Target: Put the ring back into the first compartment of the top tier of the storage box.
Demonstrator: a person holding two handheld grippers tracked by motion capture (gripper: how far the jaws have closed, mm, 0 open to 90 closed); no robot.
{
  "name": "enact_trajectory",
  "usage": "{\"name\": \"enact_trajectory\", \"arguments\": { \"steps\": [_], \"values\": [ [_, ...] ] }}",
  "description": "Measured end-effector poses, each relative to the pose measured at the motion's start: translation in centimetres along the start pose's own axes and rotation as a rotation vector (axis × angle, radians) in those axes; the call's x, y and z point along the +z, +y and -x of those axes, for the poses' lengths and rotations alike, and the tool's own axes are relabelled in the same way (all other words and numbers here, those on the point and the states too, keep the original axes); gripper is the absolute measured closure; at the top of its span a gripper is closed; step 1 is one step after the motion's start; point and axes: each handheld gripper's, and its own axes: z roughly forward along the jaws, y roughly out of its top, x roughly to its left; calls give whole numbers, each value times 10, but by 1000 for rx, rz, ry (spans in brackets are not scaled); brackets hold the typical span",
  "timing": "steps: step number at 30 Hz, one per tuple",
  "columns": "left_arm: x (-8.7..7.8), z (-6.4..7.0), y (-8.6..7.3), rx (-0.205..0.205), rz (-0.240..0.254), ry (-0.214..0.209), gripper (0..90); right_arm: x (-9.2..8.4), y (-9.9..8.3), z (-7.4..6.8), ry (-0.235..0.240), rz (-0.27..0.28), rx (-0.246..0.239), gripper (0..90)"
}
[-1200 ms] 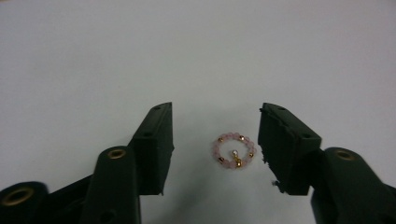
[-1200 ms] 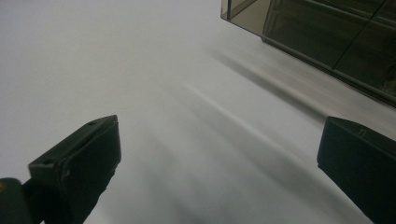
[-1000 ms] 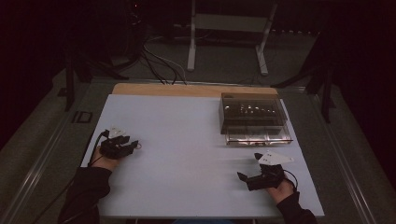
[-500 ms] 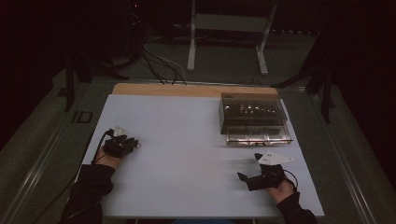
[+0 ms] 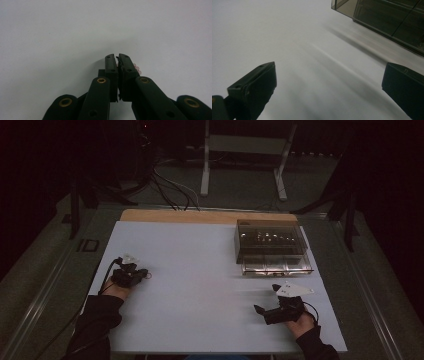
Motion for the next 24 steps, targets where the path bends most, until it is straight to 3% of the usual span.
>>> {"name": "enact_trajectory", "arguments": {
  "steps": [7,16,24],
  "values": [
    [-2,2,1,-3,6,5,900,-1,0,1,1,2,6,0],
    [-8,0,2,-29,20,-19,900,-2,0,1,-2,7,5,0],
    [-15,2,6,-24,49,-7,900,-2,0,1,-2,5,4,0]
  ]
}}
